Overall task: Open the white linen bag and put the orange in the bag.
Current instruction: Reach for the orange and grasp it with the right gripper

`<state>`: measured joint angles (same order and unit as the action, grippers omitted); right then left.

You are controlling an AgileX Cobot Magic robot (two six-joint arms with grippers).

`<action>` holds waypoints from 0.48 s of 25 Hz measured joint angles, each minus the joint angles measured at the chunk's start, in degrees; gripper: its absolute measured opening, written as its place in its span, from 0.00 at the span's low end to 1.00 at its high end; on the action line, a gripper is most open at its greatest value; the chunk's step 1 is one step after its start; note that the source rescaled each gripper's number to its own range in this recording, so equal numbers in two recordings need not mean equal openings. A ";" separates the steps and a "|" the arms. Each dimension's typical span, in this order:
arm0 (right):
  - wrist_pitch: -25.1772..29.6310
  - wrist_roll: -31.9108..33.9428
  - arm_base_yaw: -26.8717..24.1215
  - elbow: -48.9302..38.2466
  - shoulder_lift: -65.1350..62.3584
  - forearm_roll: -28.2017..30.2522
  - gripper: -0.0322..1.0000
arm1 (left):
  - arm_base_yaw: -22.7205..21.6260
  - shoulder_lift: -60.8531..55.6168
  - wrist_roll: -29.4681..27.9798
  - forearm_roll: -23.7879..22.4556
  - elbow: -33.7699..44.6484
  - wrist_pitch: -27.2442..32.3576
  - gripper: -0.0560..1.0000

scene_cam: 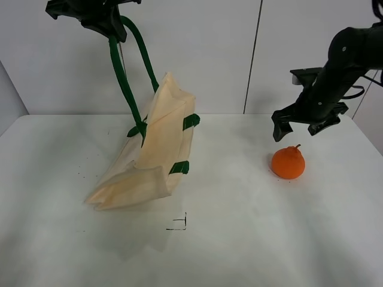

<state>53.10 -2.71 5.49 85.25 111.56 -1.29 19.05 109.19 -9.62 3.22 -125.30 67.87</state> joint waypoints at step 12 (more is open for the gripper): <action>-3.87 2.36 -0.44 1.39 11.61 0.72 1.00 | 0.00 0.00 0.20 0.00 0.00 0.00 0.05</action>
<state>49.24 -0.35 5.05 86.64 123.17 -0.57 19.05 109.19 -9.42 3.22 -125.30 67.87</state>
